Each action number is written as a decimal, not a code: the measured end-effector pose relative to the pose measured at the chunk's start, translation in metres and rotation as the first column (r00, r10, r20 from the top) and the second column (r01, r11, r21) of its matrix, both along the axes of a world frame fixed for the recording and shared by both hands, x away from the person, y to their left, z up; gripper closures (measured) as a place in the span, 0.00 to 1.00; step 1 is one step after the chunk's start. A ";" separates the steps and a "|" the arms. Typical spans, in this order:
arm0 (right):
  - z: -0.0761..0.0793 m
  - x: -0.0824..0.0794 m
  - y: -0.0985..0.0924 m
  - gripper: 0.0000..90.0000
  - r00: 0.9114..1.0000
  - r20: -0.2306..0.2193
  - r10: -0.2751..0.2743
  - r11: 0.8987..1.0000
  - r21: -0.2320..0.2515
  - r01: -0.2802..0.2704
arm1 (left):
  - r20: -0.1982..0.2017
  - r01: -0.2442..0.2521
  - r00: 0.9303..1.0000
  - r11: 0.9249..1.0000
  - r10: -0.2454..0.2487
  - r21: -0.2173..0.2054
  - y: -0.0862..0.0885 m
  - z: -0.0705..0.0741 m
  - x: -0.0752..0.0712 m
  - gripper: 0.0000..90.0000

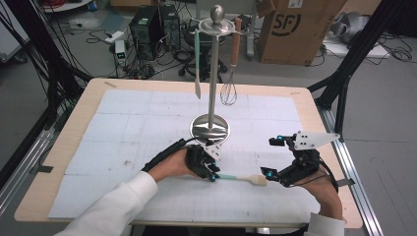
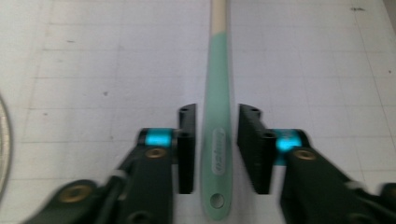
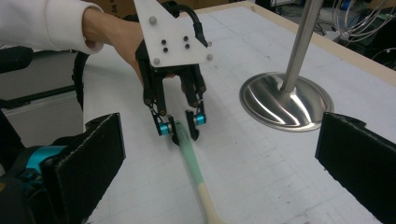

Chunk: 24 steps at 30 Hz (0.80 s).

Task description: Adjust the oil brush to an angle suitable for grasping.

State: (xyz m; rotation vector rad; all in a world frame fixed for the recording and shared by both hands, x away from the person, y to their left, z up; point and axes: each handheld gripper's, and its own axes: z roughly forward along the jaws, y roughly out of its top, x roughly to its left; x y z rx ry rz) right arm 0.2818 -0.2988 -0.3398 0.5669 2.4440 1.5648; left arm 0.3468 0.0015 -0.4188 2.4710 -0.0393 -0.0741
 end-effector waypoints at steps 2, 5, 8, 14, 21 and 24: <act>0.000 0.000 0.000 0.00 1.000 0.001 -0.001 1.000 0.000 0.001 | 0.000 -0.005 1.000 1.000 0.005 -0.021 0.002 0.004 -0.001 0.64; 0.000 0.000 0.000 0.00 1.000 -0.003 -0.005 1.000 0.002 0.005 | -0.008 -0.008 1.000 0.999 0.008 -0.042 0.007 0.011 -0.001 0.50; 0.000 0.000 0.000 0.00 1.000 0.000 -0.003 1.000 0.001 0.003 | -0.046 -0.013 0.999 0.999 0.011 -0.047 0.013 0.017 -0.002 0.38; -0.002 0.000 -0.003 0.00 1.000 -0.004 -0.014 1.000 0.008 0.014 | -0.014 -0.053 0.999 0.997 0.052 -0.054 0.034 0.034 -0.010 0.19; -0.002 0.001 -0.005 0.00 1.000 -0.005 -0.018 0.999 0.032 0.018 | 0.021 -0.144 0.989 0.980 0.148 -0.136 0.073 0.058 -0.007 0.02; -0.003 0.002 -0.004 0.00 1.000 -0.009 -0.018 0.999 0.027 0.019 | 0.009 -0.165 0.986 0.970 0.169 -0.178 0.092 0.066 -0.006 0.02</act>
